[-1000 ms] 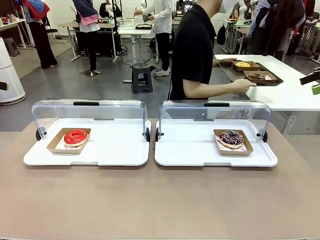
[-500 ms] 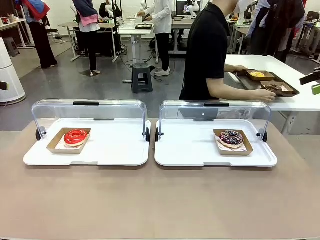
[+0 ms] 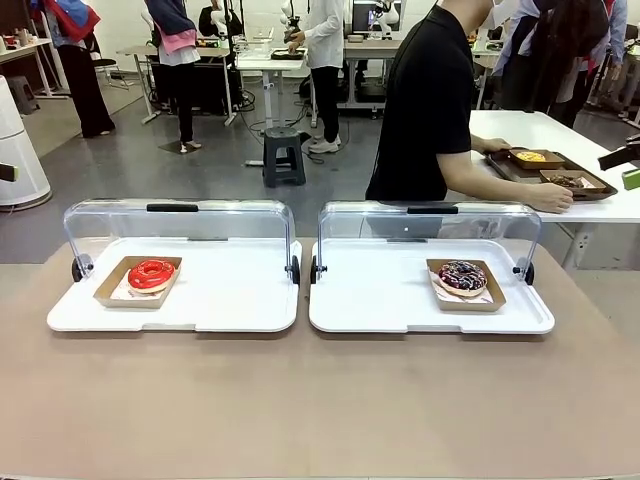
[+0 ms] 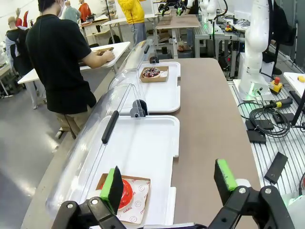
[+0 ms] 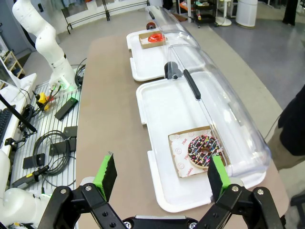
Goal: Provide the desired donut to the person.
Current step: Place the picked Paper togo box onto the Handle tray extended by the person.
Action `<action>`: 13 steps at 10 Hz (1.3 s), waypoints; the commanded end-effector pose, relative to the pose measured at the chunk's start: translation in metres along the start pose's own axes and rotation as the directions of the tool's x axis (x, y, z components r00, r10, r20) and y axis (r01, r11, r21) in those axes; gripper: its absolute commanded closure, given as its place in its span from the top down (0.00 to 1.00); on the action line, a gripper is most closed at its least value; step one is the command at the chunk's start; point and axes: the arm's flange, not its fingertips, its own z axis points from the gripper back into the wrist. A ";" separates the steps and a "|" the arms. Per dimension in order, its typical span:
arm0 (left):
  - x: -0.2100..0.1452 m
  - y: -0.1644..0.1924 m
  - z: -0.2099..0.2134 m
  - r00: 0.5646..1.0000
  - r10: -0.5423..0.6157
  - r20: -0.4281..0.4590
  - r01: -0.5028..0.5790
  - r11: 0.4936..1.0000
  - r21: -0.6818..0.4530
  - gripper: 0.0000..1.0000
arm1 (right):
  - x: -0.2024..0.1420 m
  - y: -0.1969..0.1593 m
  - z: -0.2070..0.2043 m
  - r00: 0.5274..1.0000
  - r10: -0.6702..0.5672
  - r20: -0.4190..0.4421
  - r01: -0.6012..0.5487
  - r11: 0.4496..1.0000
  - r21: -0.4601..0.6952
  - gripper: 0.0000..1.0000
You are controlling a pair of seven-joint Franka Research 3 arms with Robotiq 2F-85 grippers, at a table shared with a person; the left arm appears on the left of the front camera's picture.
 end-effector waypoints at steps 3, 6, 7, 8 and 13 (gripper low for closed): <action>0.000 0.000 0.001 1.000 -0.004 0.007 0.004 1.000 0.001 1.00 | 0.000 0.000 -0.002 1.000 -0.004 -0.002 0.004 1.000 -0.005 1.00; 0.000 0.000 0.001 1.000 -0.004 0.007 0.004 1.000 0.001 1.00 | 0.000 0.000 -0.002 1.000 -0.004 -0.002 0.004 1.000 -0.005 1.00; 0.000 0.000 0.001 1.000 -0.004 0.007 0.004 1.000 0.001 1.00 | 0.000 0.000 -0.002 1.000 -0.004 -0.002 0.004 1.000 -0.005 1.00; 0.000 0.000 0.001 1.000 -0.004 0.007 0.004 1.000 0.001 1.00 | 0.000 0.000 -0.002 1.000 -0.004 -0.002 0.004 1.000 -0.005 1.00; 0.000 0.000 0.001 1.000 -0.004 0.007 0.004 1.000 0.001 1.00 | 0.000 0.000 -0.002 1.000 -0.004 -0.002 0.004 1.000 -0.005 1.00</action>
